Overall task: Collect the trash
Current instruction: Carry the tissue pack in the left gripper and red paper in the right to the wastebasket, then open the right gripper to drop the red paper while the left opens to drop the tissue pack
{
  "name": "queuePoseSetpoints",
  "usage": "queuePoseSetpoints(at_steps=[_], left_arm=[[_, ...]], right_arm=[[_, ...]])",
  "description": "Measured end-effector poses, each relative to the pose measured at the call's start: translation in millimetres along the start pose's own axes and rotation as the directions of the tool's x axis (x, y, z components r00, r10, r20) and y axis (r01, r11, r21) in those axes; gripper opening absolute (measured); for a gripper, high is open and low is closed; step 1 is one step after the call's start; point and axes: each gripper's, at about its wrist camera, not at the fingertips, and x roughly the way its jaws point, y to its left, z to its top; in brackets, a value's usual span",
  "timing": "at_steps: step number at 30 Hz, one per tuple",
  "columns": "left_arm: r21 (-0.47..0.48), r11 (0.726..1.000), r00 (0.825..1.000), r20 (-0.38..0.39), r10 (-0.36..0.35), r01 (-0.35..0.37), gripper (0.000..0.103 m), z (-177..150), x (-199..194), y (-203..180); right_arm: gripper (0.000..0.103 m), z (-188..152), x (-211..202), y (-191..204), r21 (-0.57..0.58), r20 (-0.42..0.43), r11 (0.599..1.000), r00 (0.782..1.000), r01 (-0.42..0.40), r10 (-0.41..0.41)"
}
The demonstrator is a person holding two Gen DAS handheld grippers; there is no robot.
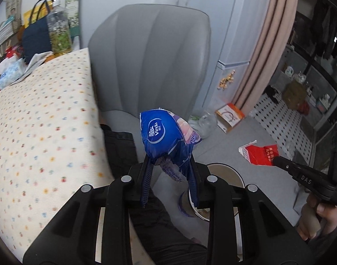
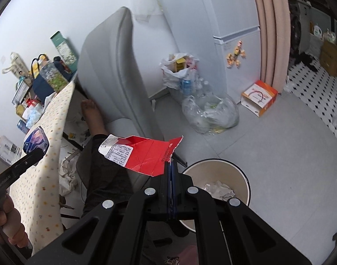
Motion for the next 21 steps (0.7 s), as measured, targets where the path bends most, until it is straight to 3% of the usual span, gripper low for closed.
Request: queuePoseSetpoints(at_steps=[5,9,10,12,21], left_arm=[[0.015,1.0,1.0,-0.025,-0.007,0.007,0.029,-2,12,-10],[0.017,1.0,0.999,-0.037,-0.008,0.009,0.029,-3,17,-15],[0.019,1.0,0.999,-0.039,-0.009,0.009,0.029,-3,17,-15],[0.021,1.0,0.999,-0.04,-0.012,0.013,0.029,-3,17,-17],[0.049,0.998,0.996,-0.073,-0.048,0.051,0.03,-4,31,-33]], right_arm=[[0.003,-1,13,-17,0.036,-0.02,0.999,1.0,0.004,-0.003],[0.01,-2,25,-31,0.078,-0.036,0.997,0.999,0.018,-0.015],[0.033,-4,28,-35,0.099,-0.047,0.995,0.999,0.017,-0.013],[0.063,-5,26,-40,0.12,-0.031,0.992,0.999,0.029,-0.026],[0.068,-5,4,-51,0.131,0.023,0.99,0.998,0.048,-0.051]])
